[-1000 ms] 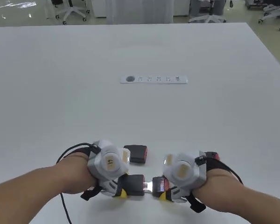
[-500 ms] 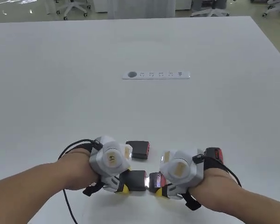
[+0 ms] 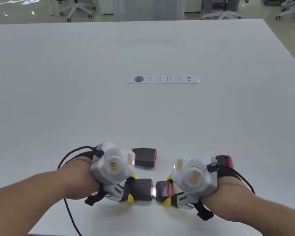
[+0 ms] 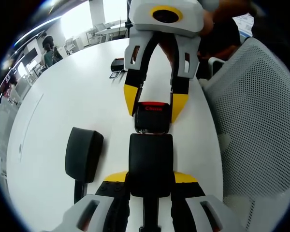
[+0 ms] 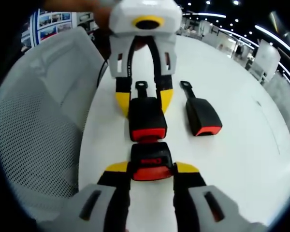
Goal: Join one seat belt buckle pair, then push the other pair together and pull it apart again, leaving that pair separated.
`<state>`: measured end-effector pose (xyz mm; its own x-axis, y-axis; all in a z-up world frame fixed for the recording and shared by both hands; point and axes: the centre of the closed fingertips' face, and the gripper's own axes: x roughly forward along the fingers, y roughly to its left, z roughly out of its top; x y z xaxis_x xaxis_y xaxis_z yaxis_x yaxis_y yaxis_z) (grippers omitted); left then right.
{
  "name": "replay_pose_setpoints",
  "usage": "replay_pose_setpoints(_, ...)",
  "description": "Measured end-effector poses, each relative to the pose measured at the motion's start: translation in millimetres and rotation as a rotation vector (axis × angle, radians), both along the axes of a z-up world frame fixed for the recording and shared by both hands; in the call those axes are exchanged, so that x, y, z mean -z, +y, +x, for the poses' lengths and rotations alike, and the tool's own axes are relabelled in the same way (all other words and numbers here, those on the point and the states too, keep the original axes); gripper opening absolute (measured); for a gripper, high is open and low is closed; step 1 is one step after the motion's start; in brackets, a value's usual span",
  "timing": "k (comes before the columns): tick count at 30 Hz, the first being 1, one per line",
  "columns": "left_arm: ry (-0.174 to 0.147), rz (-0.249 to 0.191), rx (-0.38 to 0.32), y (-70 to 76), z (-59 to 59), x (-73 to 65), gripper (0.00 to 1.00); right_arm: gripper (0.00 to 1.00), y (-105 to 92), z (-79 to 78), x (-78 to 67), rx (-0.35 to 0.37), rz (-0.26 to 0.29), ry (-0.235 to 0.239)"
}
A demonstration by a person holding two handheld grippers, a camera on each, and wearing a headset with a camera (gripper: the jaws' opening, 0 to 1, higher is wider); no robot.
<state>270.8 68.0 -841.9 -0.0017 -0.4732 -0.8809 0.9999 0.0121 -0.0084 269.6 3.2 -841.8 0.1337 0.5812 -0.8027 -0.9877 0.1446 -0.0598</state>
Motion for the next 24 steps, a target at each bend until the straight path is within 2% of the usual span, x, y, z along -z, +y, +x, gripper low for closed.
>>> replay_pose_setpoints(2,-0.007,0.008,0.0,-0.3,-0.3,0.0,0.33,0.33,-0.3,-0.1,0.3,-0.003,-0.002,-0.001)
replay_pose_setpoints(11,0.005,0.001,-0.027,0.6,0.0,0.5,0.35,0.35,0.6,-0.2,-0.7,0.003,-0.01,-0.008)
replay_pose_setpoints(13,0.011,0.014,-0.042,0.5,0.4,0.7,0.35,0.35,0.3,1.7,-2.4,-0.007,-0.019,-0.046)
replay_pose_setpoints(14,0.012,0.016,-0.05,-0.1,0.4,0.9,0.35,0.36,0.6,-0.8,-2.1,-0.009,-0.02,-0.042)
replay_pose_setpoints(16,-0.004,0.023,-0.024,-1.1,-2.0,0.7,0.34,0.36,1.3,-1.0,-4.2,0.008,-0.006,-0.026)
replay_pose_setpoints(21,-0.024,0.024,-0.035,-3.3,-3.0,-5.7,0.37,0.39,3.7,0.2,-13.3,0.022,0.018,-0.022)
replay_pose_setpoints(24,-0.048,0.061,-0.001,-0.9,-4.3,-14.0,0.37,0.39,5.5,-1.6,-20.7,0.012,0.03,-0.023)
